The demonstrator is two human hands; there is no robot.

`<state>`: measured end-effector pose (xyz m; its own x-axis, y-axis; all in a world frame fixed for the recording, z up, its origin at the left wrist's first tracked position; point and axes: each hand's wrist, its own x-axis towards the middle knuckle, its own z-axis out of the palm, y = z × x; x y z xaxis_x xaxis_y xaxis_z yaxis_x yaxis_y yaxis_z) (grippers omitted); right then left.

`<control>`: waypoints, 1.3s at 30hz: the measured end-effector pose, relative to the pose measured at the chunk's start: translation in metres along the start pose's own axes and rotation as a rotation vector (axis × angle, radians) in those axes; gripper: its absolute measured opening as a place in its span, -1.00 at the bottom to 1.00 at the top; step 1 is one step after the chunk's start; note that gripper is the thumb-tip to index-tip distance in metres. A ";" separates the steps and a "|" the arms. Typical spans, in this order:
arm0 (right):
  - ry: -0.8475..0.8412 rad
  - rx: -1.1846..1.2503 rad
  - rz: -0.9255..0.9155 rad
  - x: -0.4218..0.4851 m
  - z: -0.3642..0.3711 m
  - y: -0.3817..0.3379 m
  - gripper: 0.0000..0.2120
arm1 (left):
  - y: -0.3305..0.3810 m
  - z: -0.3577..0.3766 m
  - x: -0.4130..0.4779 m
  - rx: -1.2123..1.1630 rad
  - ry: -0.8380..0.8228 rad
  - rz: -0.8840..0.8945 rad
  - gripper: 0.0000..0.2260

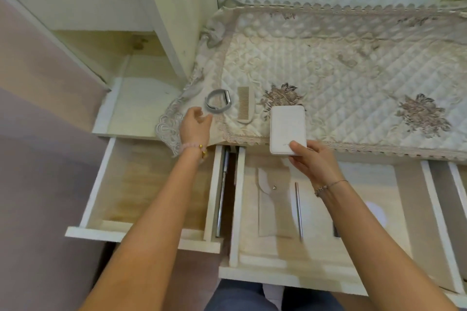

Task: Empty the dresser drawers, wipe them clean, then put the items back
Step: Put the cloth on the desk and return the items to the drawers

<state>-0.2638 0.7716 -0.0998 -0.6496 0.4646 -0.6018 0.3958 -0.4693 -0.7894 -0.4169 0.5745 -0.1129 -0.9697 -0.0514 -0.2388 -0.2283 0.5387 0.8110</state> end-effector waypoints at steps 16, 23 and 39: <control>0.067 0.040 0.024 0.001 0.006 -0.001 -0.86 | 0.016 0.024 0.066 0.166 0.023 -0.117 -0.83; 0.021 0.047 0.023 -0.003 0.005 0.000 -0.75 | 0.004 0.011 0.030 -0.031 0.014 -0.142 -0.91; -0.164 -0.068 0.111 -0.048 0.011 0.056 -0.74 | -0.069 -0.051 -0.101 -0.457 0.160 -0.354 -0.88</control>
<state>-0.2176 0.7144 -0.1137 -0.6945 0.2813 -0.6623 0.5103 -0.4563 -0.7289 -0.3079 0.4997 -0.1179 -0.8210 -0.3068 -0.4815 -0.5193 0.0511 0.8530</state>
